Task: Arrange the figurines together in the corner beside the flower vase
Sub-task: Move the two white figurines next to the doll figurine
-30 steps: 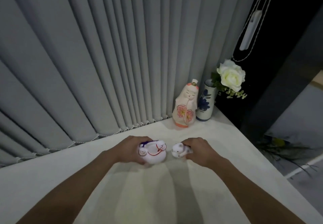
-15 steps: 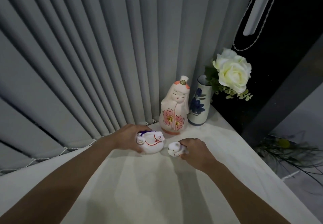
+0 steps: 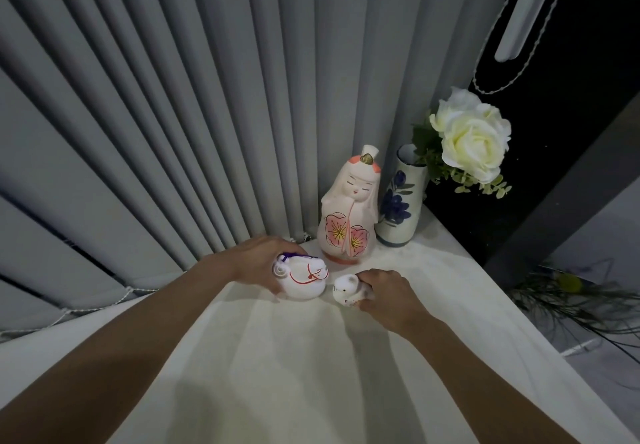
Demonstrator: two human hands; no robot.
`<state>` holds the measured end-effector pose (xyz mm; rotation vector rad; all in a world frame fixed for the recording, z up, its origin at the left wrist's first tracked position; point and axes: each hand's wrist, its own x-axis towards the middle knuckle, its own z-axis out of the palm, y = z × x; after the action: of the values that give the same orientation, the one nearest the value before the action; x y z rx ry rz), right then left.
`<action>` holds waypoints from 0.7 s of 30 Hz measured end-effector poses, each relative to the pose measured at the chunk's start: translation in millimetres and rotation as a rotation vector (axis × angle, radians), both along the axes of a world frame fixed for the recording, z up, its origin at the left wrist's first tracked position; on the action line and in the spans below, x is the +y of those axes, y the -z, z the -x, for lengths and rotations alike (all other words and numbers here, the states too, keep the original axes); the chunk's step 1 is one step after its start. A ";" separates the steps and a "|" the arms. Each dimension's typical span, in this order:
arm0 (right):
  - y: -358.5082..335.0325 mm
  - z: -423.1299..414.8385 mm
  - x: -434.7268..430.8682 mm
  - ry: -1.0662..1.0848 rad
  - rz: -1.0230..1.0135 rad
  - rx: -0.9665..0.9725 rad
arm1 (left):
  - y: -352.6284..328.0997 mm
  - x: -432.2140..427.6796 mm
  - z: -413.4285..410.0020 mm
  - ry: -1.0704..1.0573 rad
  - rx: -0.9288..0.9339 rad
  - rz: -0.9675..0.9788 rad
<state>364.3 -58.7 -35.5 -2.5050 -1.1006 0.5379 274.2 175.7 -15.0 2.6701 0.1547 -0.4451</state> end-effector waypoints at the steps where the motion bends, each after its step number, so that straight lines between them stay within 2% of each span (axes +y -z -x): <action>1: -0.2 0.5 0.0 0.005 0.002 0.003 | -0.9 -0.3 -0.2 0.006 0.002 -0.010; 11: -4.0 8.9 -5.7 0.070 0.018 0.037 | -10.6 -4.8 5.6 0.008 -0.022 -0.044; 21: -27.9 37.8 -28.7 0.122 0.028 0.028 | -29.3 -9.1 59.6 -0.043 -0.265 -0.018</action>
<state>326.5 -87.4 -7.6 -2.5603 -0.9292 0.5556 214.6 166.6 14.3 2.7069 0.1359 -0.0743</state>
